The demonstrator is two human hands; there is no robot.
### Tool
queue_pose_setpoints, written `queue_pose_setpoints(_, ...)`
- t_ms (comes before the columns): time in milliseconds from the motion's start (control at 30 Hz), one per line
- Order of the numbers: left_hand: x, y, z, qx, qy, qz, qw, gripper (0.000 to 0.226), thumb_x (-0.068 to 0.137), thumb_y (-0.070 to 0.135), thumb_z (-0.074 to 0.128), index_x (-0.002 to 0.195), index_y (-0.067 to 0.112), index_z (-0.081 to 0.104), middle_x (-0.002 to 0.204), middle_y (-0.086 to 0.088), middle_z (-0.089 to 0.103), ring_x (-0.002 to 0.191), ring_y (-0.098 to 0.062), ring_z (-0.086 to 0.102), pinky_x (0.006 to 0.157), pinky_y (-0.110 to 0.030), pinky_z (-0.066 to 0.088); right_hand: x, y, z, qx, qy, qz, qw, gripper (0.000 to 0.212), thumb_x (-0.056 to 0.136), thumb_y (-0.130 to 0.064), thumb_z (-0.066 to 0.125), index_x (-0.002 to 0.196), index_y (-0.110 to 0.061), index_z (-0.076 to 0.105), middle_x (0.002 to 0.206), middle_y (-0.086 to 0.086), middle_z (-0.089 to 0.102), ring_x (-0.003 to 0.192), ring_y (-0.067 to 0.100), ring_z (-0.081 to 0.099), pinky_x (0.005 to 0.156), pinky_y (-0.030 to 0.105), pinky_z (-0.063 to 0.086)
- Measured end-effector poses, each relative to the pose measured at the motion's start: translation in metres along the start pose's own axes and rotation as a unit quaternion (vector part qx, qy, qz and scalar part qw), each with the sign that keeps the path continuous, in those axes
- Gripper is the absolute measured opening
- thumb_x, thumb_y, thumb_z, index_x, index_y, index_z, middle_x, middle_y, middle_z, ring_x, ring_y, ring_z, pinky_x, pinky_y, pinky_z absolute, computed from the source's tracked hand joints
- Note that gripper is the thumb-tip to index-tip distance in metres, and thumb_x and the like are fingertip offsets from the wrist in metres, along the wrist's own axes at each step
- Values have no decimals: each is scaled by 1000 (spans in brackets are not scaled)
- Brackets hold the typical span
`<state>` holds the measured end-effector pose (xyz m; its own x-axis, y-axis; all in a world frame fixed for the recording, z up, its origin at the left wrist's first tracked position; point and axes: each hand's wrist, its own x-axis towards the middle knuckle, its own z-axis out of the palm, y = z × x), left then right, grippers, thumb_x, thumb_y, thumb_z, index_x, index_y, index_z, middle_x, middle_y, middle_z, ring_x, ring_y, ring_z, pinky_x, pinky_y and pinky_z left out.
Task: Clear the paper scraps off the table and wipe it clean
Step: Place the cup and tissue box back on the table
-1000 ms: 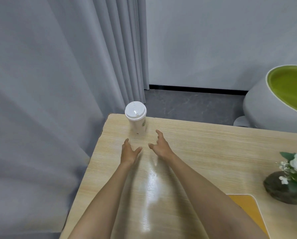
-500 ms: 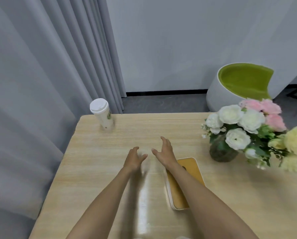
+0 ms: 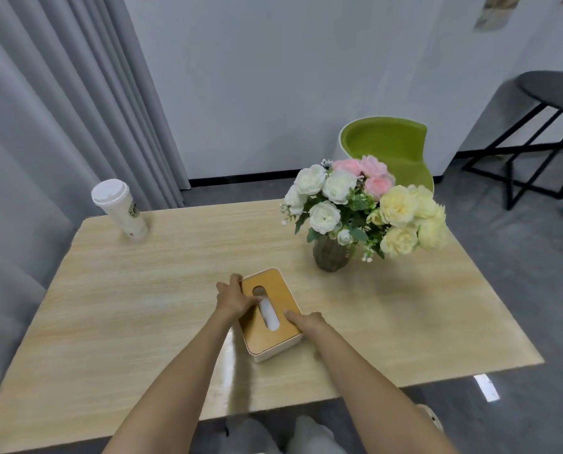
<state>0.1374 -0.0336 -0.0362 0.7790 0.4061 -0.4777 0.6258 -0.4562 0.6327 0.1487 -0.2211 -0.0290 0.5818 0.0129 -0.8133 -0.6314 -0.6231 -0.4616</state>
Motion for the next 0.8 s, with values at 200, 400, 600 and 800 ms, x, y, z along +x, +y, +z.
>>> queue_pose_setpoints(200,-18,-14,4,-50,56,-58,996,67,75,30,74,129,17,36,126,-14,29,110,-36,49,96,-43,46,-5,-1,16,250,-108,42,961,53,85,-35,68,126,-7,49,102,13,61,96,32,63,79,47,55)
queue_pose_setpoints(400,-29,-44,-32,-176,156,-112,965,46,78,31,70,116,19,49,114,-10,33,98,-35,51,89,-46,52,-13,-31,47,205,-64,-44,976,50,84,-17,66,124,-19,35,109,6,56,66,14,55,42,19,39)
queue_pose_setpoints(600,-35,-89,-89,-268,228,-73,933,21,90,28,56,105,17,65,121,-17,47,82,-25,58,73,-39,58,-9,-69,109,262,-60,-145,952,62,74,-8,69,130,-16,44,119,11,63,101,27,63,84,38,54)
queue_pose_setpoints(800,-32,-119,-150,-340,255,-61,903,19,96,14,46,93,19,65,96,-11,57,82,-26,51,69,-39,49,-23,-122,161,247,-92,-198,944,40,86,-5,63,121,-16,48,110,4,60,94,21,57,82,29,47)
